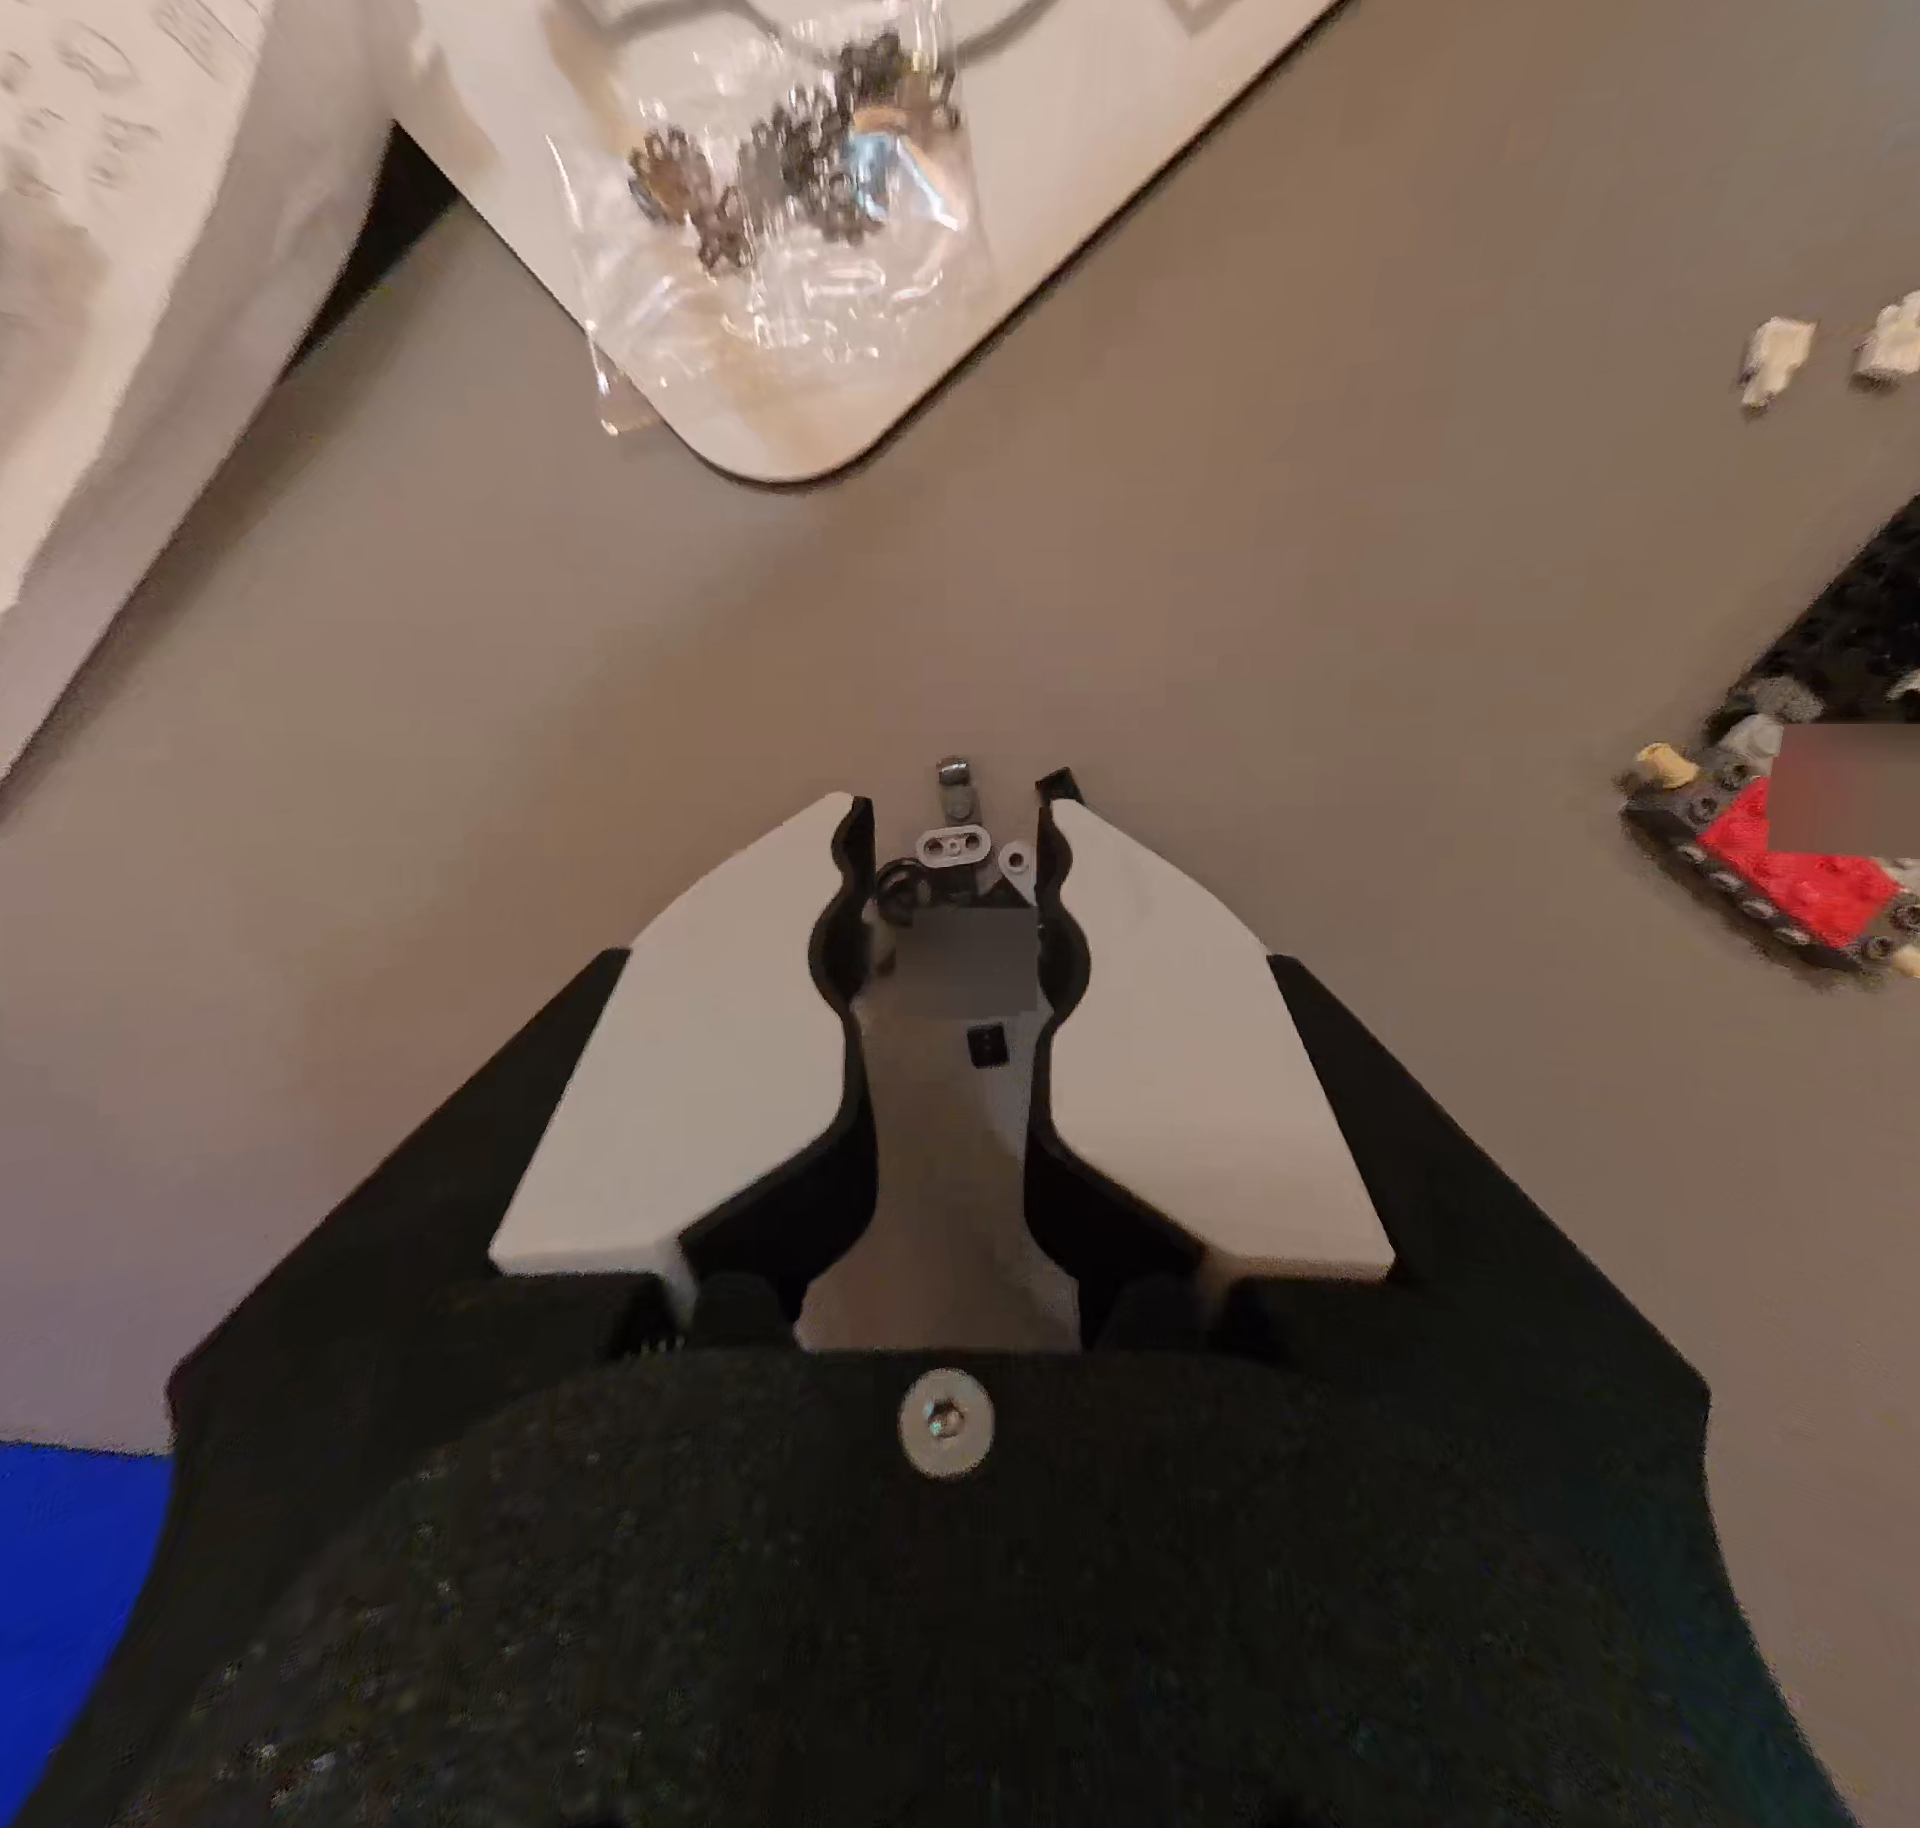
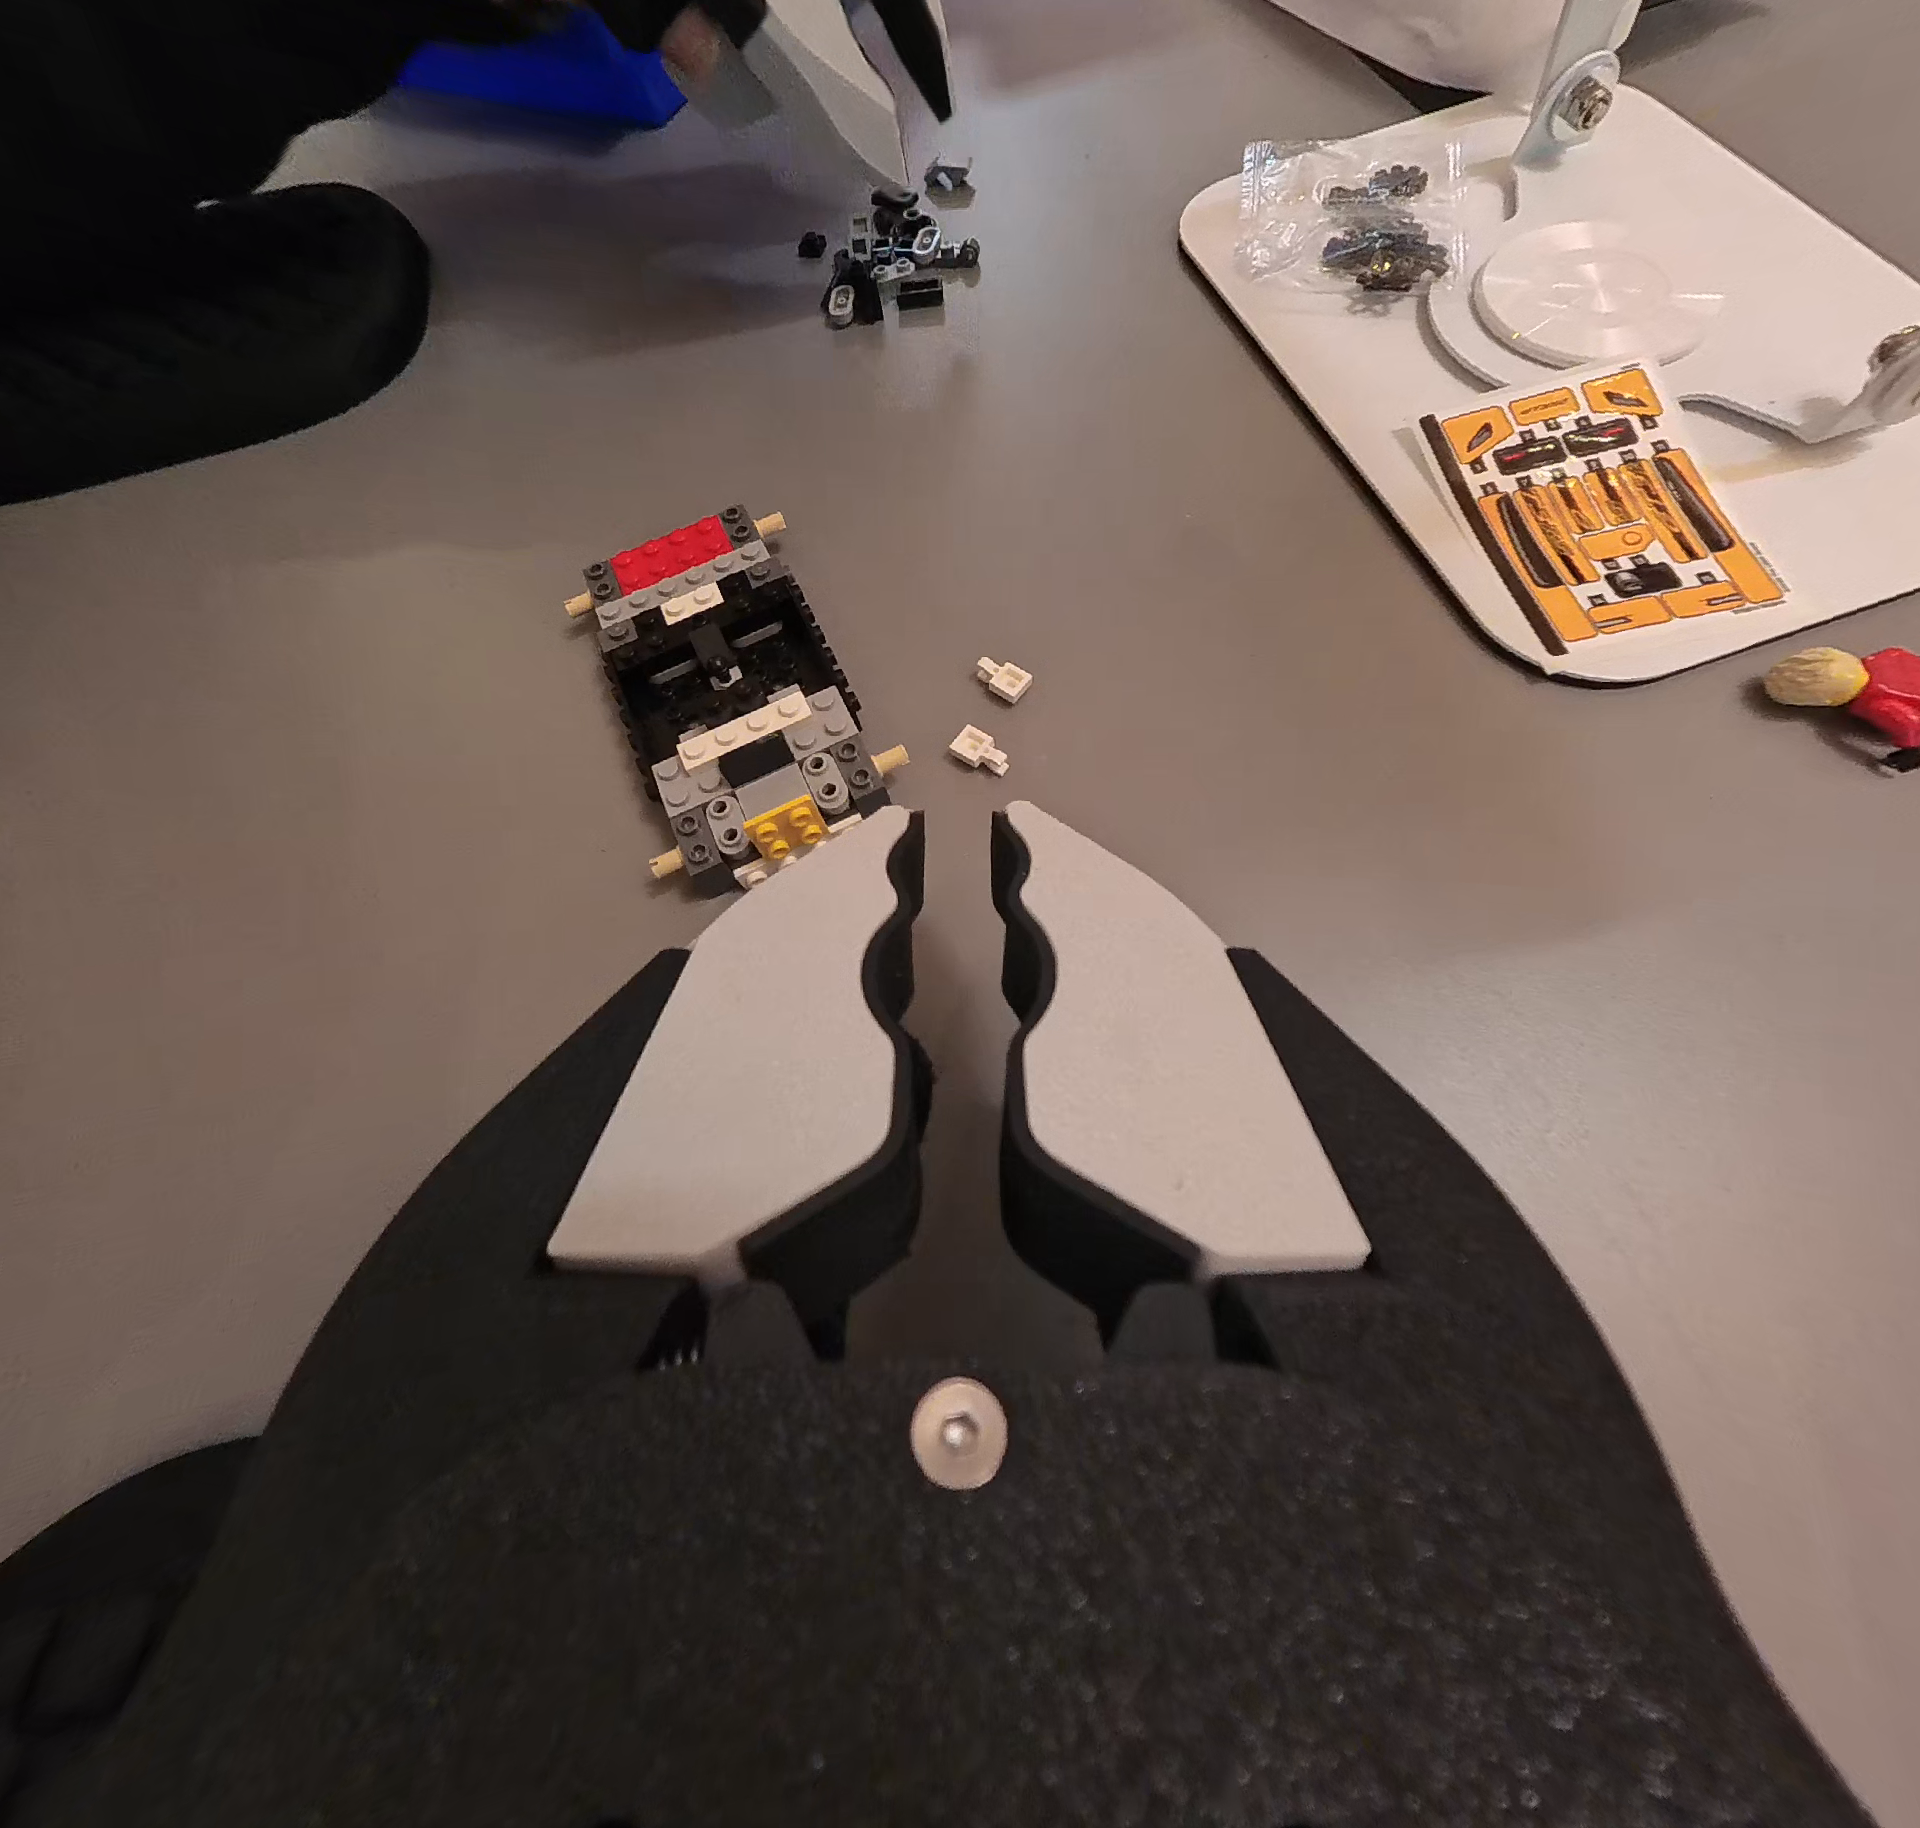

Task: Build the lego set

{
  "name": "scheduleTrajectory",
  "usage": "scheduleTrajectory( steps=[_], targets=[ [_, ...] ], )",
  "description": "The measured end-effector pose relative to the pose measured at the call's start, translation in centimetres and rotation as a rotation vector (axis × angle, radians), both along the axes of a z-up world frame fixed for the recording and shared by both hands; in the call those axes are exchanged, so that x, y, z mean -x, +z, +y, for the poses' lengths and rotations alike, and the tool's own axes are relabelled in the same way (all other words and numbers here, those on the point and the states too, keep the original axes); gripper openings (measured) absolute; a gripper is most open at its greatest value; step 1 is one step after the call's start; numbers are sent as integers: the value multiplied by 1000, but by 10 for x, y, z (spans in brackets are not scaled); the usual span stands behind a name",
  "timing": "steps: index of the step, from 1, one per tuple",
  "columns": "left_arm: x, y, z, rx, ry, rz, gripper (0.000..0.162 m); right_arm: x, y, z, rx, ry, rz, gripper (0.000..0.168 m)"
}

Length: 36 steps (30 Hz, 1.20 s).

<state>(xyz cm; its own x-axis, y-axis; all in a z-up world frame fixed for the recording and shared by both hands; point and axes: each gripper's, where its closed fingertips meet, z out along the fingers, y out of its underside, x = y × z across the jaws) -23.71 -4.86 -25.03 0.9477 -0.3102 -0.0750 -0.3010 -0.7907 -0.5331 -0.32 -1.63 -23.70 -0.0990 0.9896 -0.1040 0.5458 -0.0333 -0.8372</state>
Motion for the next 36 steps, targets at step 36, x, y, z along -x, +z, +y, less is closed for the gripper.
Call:
scheduleTrajectory(
  steps=[36],
  targets=[
    [25, 127, -16, -951, 265, -137, 0, -11, 99, 55, -204, -677, 539, 0]
  ],
)
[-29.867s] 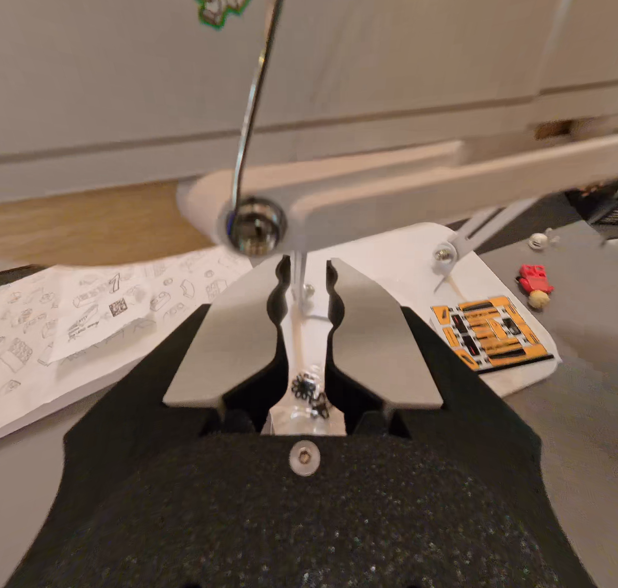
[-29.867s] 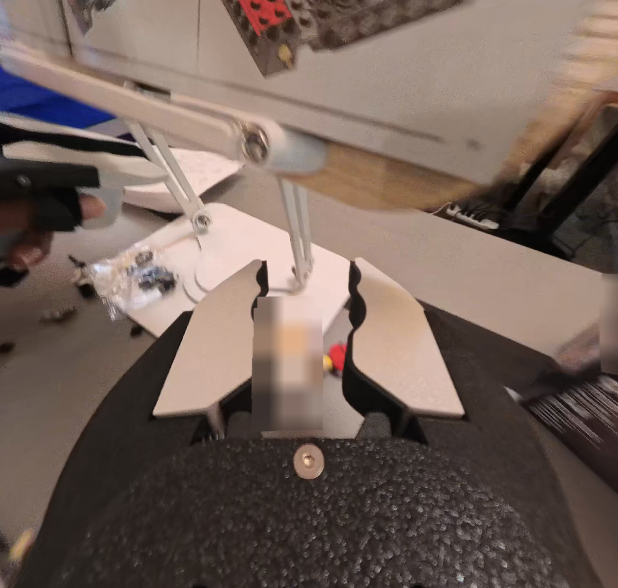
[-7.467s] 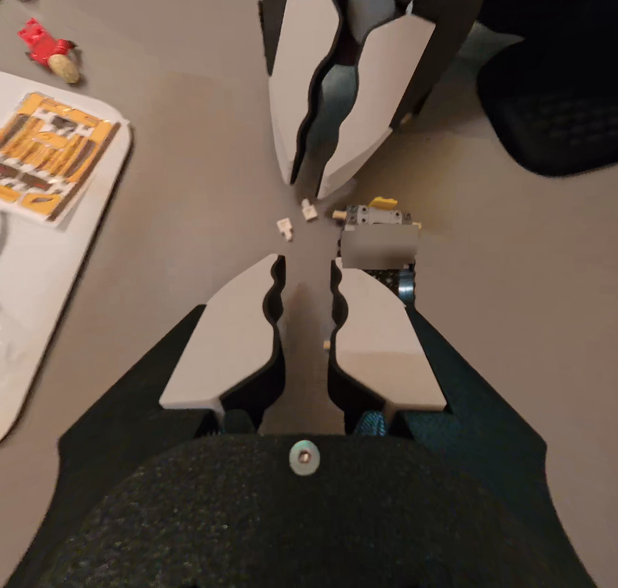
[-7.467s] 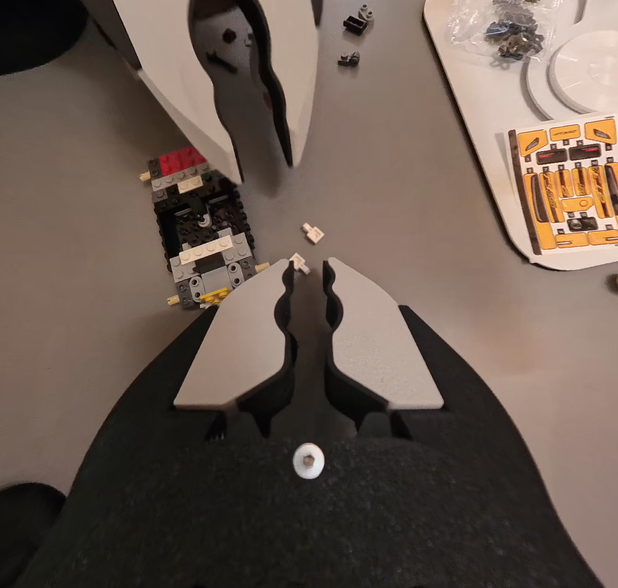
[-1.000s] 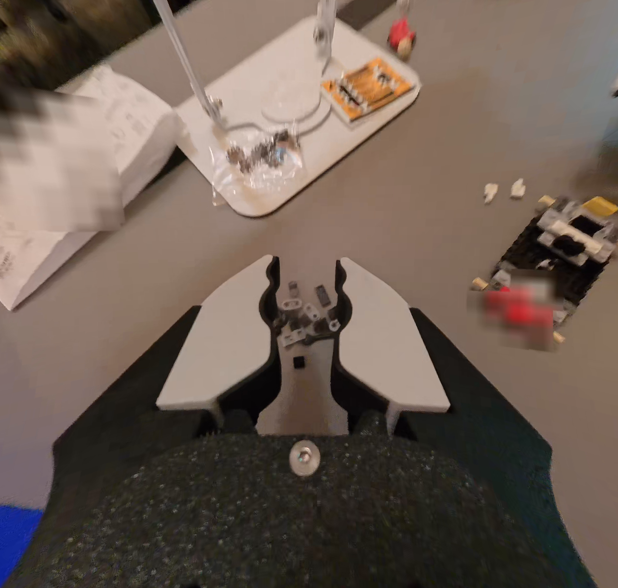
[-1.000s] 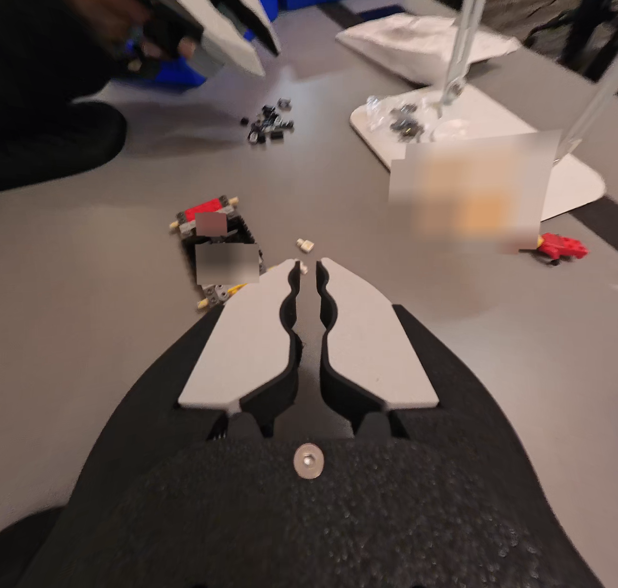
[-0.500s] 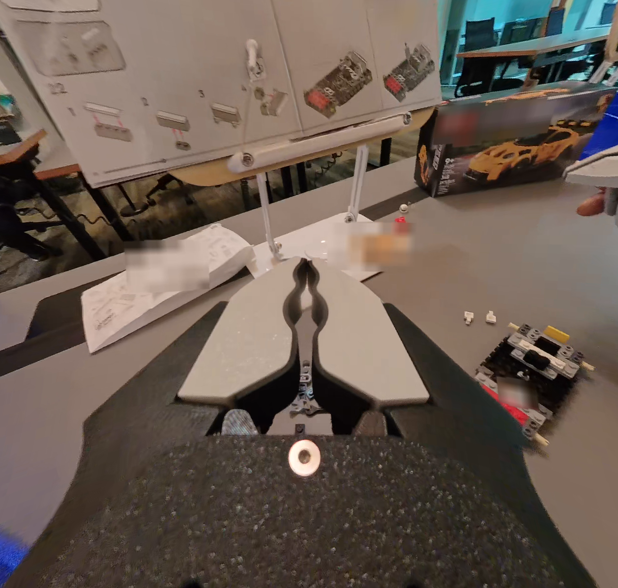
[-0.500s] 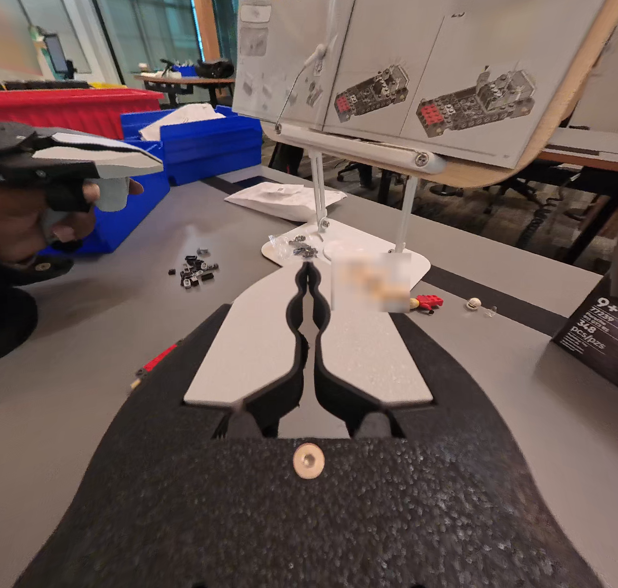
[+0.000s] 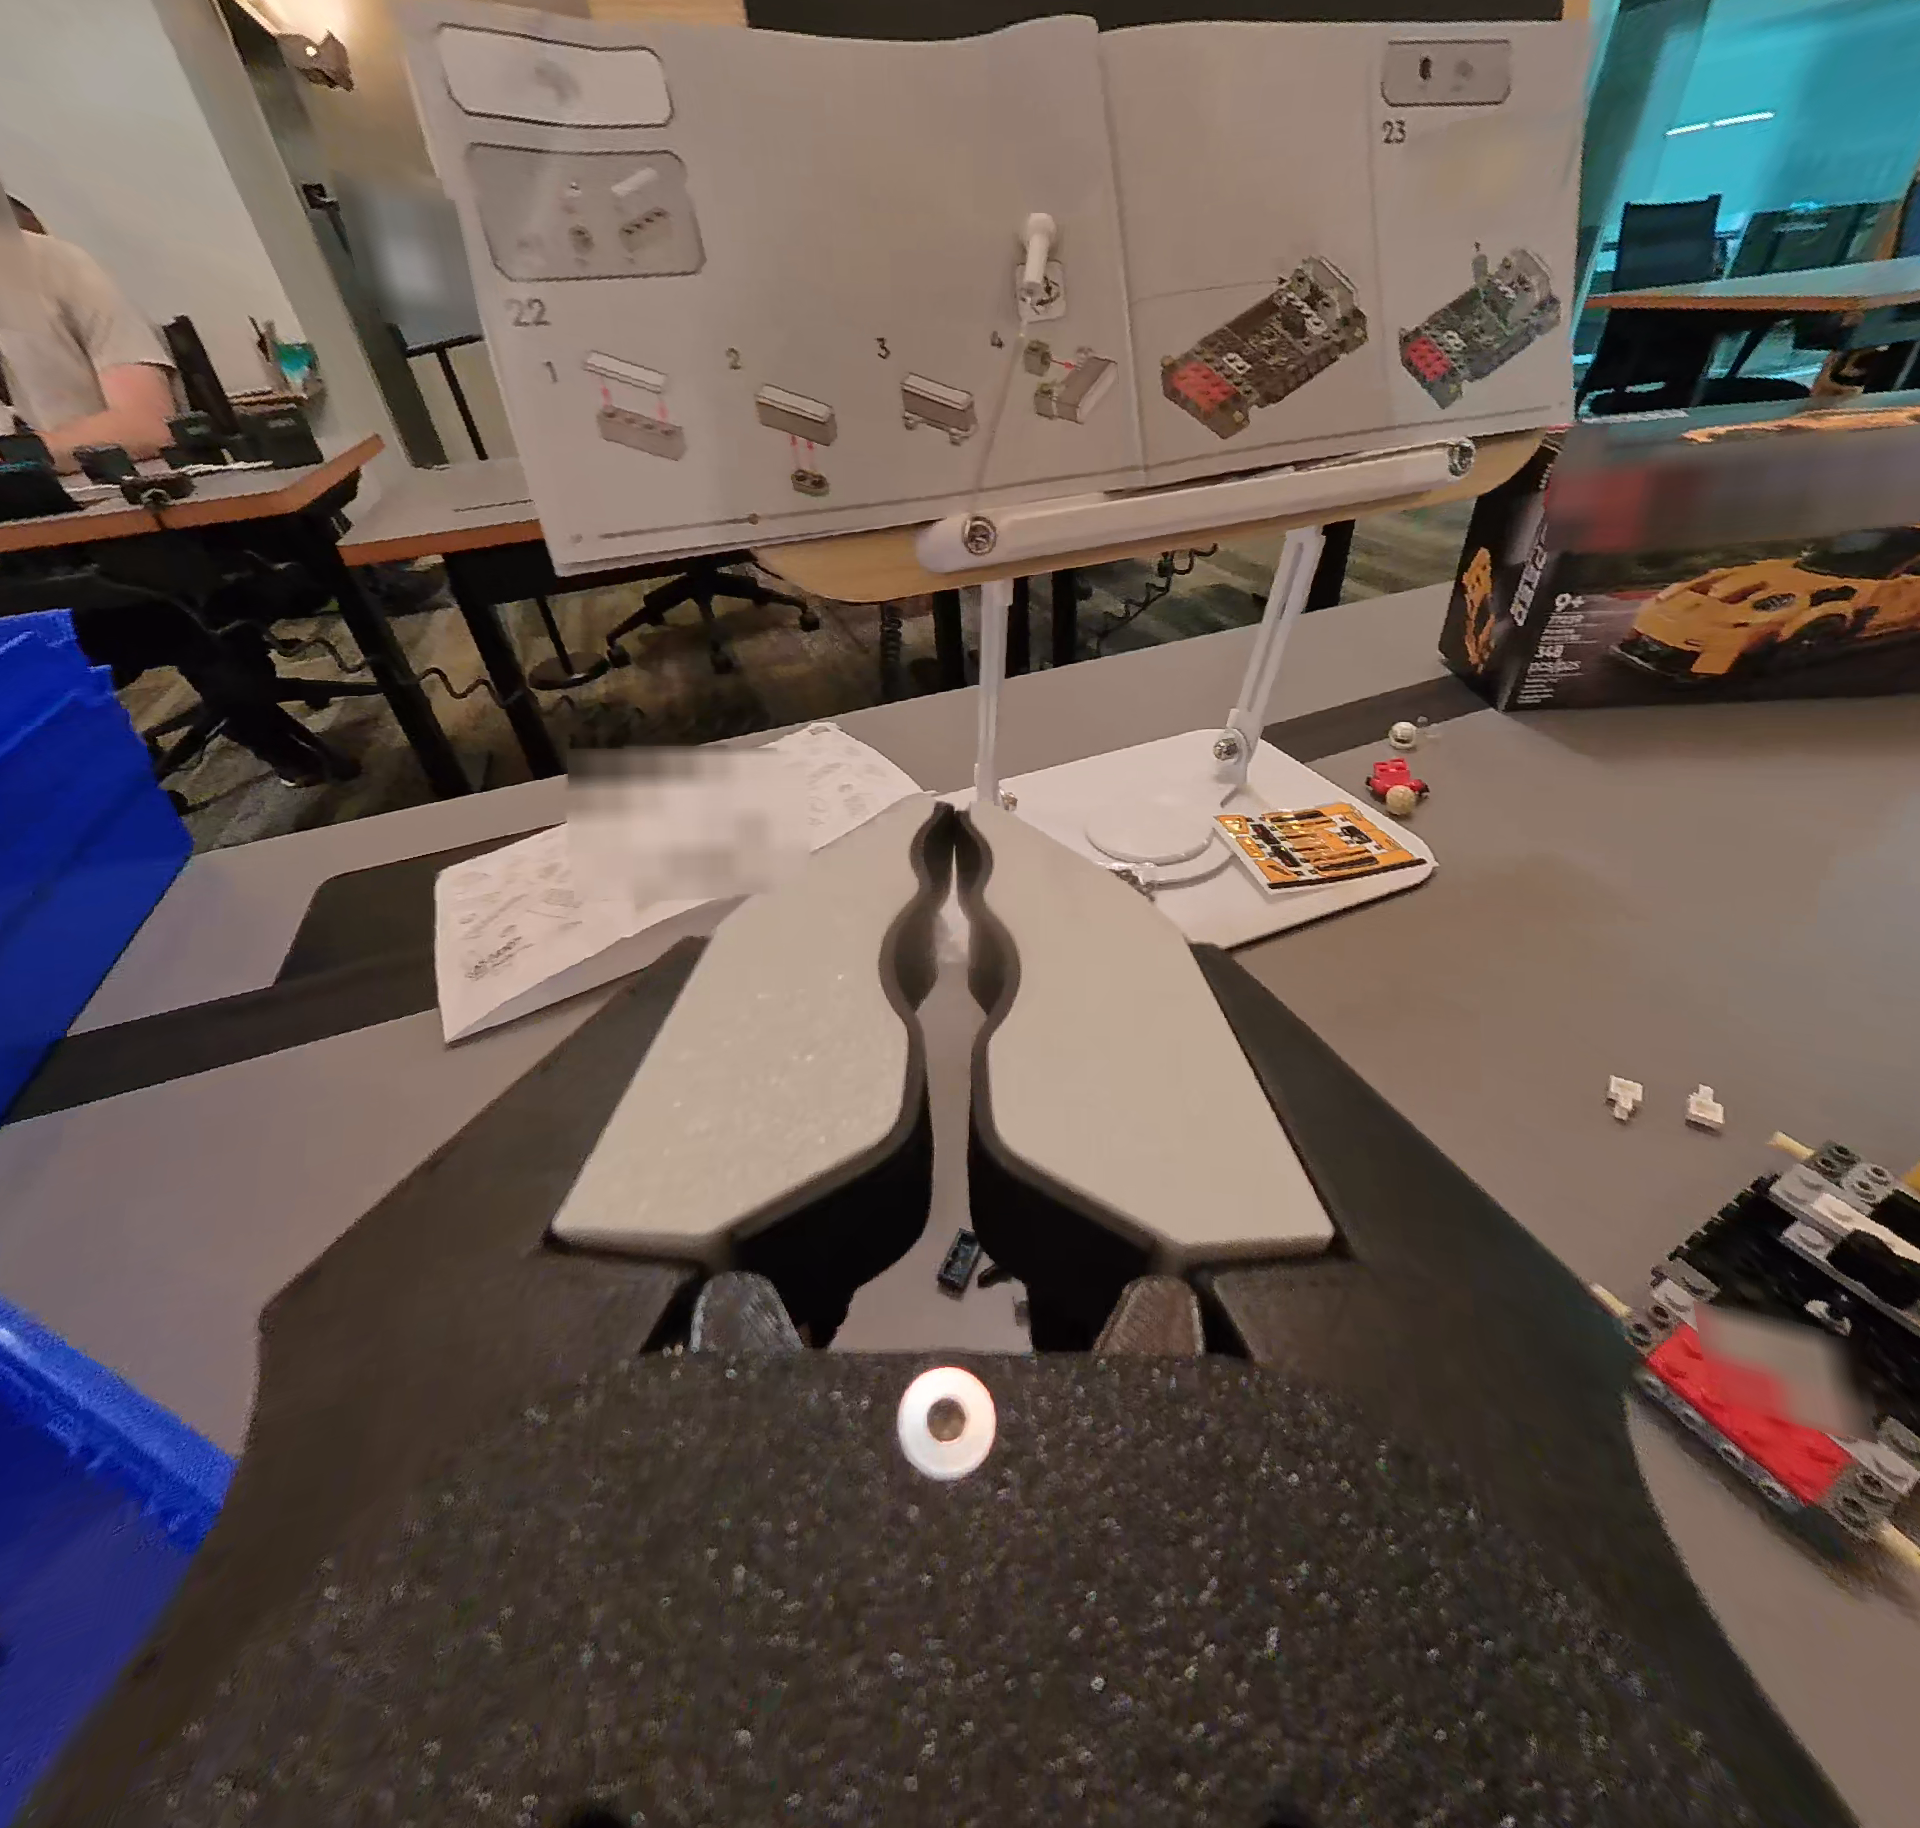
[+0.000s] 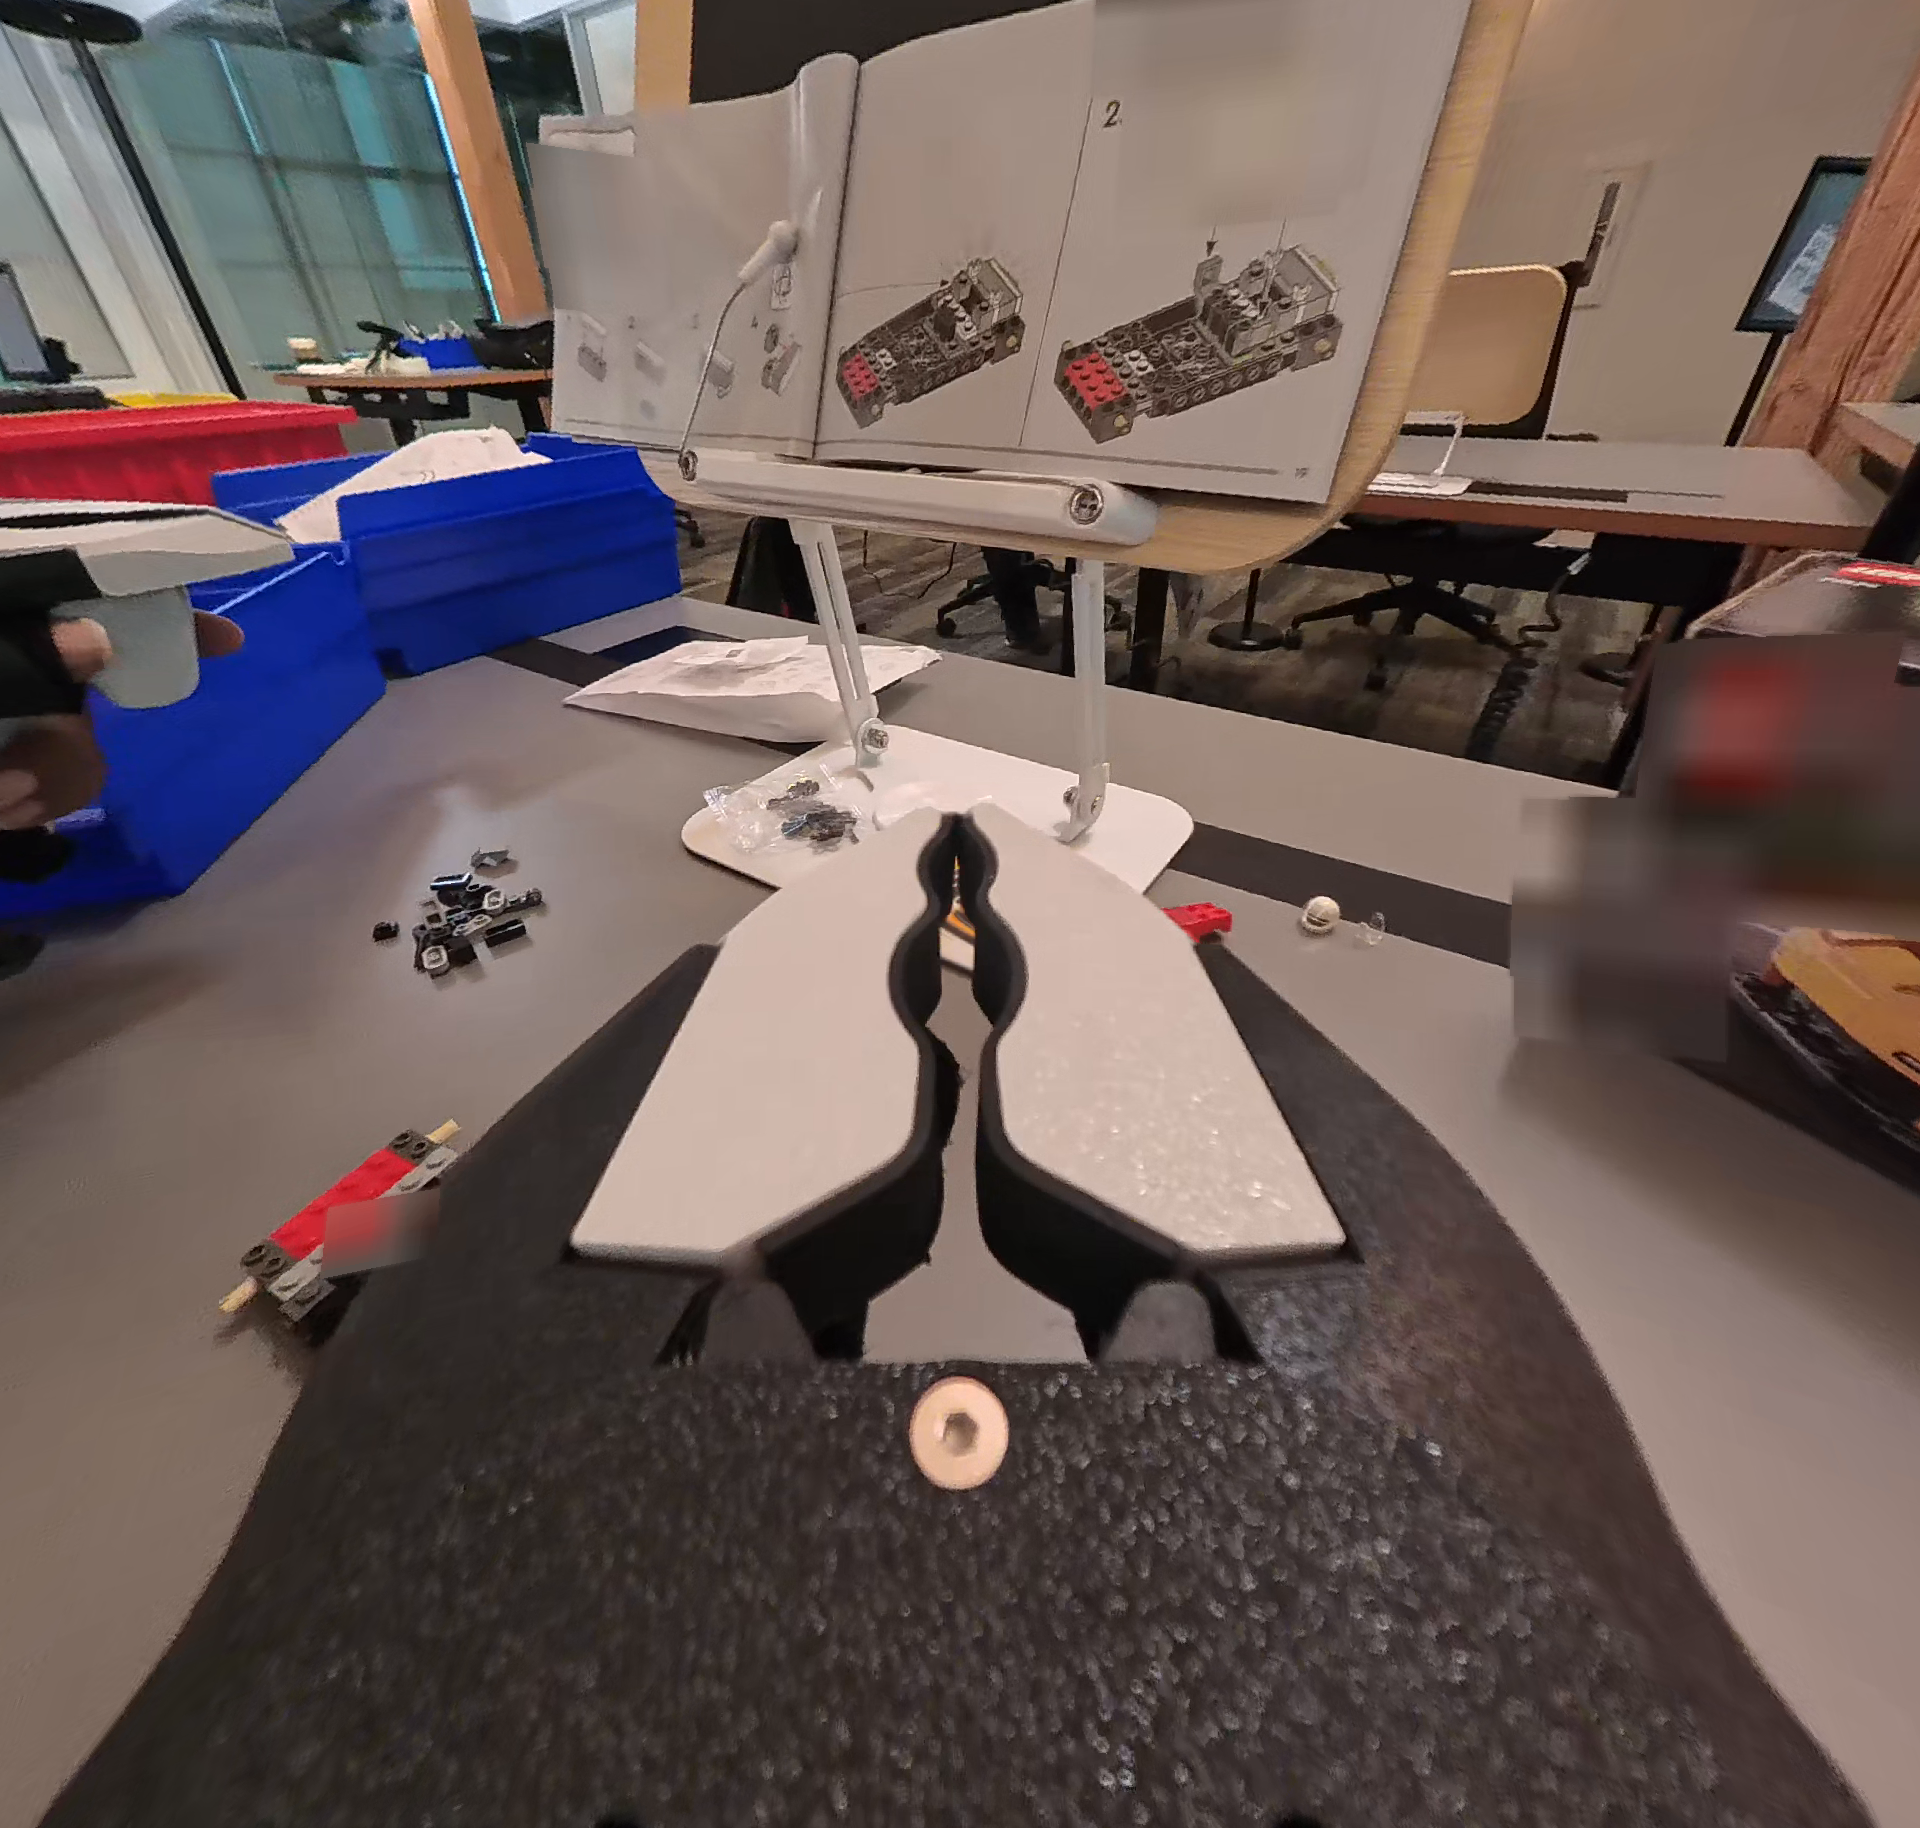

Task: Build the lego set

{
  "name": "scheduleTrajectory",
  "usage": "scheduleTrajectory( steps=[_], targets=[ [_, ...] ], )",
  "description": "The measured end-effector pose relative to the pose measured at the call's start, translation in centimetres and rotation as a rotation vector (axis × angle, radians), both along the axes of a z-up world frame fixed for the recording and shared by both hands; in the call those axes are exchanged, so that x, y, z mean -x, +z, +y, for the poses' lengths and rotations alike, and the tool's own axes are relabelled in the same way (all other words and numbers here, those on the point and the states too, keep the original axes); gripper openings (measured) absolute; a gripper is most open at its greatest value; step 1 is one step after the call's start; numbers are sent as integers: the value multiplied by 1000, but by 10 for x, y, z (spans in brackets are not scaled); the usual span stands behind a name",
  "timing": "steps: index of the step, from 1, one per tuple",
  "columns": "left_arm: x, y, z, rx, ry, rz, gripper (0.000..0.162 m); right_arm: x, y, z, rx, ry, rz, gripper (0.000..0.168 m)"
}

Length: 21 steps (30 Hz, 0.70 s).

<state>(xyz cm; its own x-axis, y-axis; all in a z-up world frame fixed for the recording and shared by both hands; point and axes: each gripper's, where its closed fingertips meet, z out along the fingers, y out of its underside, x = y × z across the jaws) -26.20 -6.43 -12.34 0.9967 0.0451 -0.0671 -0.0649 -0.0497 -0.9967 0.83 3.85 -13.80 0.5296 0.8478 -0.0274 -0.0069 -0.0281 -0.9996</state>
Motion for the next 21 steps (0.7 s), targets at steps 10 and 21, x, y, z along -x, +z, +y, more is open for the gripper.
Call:
scheduleTrajectory(
  steps=[10, 21],
  targets=[
    [9, -3, 1, -14, 29, 4, 0, 4, 3, -8, -79, -1, -48, 0],
    [30, 89, 40, -184, 99, 39, 0, 1, 7, -8, -89, -7, -51, 1]
  ],
)
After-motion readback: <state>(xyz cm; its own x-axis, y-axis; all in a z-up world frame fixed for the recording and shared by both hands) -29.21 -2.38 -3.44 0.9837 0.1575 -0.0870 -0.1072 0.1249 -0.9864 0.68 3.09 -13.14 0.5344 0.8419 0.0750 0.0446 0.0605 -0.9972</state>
